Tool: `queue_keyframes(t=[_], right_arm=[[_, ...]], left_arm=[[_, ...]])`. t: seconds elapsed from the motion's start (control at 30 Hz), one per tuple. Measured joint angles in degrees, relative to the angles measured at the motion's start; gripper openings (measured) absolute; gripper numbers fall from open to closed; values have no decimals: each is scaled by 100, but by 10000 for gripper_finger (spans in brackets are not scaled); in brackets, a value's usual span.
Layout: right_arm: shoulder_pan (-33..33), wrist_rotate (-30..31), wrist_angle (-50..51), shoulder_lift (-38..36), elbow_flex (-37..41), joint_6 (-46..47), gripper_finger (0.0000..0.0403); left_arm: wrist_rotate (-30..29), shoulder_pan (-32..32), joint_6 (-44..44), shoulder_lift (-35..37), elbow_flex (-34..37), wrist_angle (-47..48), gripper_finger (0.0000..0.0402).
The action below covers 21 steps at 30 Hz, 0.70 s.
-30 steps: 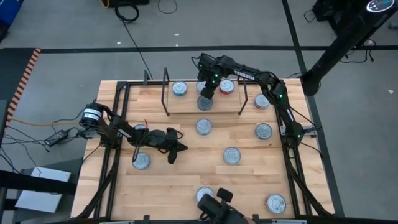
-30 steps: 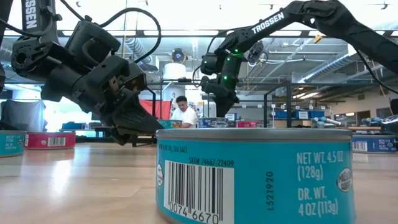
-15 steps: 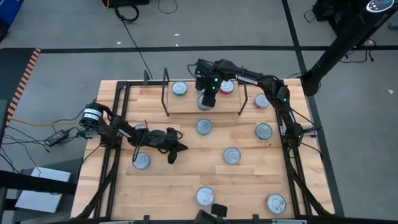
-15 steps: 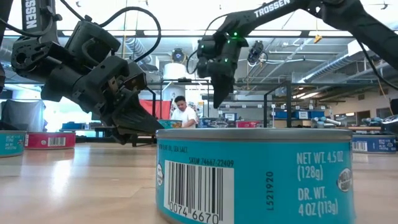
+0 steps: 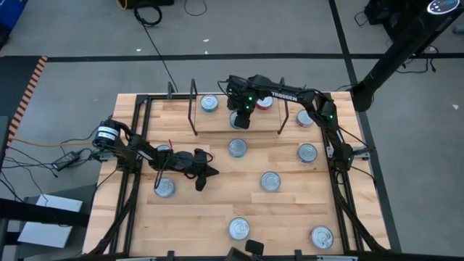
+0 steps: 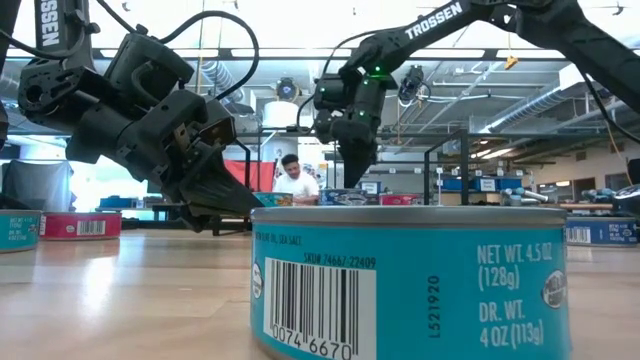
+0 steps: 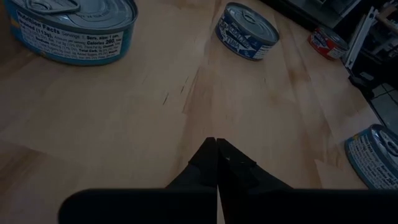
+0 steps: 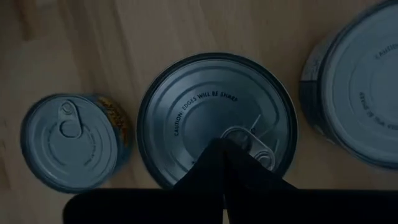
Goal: Stack canned seafood by type on shelf
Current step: Put the center blue tuna can on the shelf aligned with the other tuna can, then adjust the top right blue tuna can
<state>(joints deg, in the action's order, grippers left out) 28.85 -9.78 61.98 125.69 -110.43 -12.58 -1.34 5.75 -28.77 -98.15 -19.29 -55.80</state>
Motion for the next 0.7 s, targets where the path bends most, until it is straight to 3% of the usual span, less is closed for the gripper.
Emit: queue_keyframes(t=[0.4, 0.7], right_arm=[[-34, -190, -401, -4, 31, 111, 3], [-277, -188, 74, -515, -798, 160, 2]], left_arm=[[0, -1, 0, 0, 0, 5, 1], [119, -1, 0, 0, 0, -30, 1]])
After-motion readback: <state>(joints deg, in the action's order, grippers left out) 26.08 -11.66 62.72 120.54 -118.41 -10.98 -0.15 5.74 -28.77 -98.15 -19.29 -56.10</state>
